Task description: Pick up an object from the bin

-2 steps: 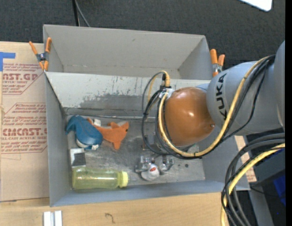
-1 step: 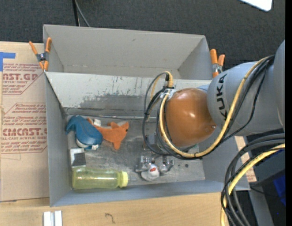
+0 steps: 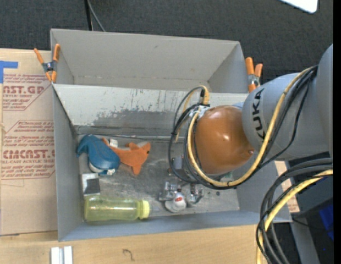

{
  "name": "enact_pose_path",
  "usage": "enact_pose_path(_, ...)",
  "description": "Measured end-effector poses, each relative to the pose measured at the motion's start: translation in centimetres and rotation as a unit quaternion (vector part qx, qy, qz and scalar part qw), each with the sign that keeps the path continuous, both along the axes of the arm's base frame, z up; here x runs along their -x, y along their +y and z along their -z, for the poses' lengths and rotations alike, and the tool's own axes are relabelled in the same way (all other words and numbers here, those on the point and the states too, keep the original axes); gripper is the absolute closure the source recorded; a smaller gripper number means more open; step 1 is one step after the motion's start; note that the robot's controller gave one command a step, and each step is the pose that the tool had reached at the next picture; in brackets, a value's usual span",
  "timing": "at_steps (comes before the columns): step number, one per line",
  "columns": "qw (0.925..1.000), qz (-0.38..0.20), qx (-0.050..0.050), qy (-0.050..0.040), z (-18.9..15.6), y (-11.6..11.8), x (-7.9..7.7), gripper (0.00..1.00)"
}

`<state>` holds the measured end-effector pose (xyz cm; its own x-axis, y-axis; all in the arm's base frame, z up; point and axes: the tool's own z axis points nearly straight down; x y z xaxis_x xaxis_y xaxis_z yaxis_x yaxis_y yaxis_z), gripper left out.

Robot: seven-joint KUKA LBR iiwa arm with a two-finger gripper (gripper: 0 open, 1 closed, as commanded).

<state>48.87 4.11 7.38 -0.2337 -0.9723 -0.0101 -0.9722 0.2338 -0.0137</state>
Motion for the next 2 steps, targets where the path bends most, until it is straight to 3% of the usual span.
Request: enact_pose_path(2, 0.9994, 0.035, -0.001, 0.0067, 0.11, -1.97, -0.32, 1.0)
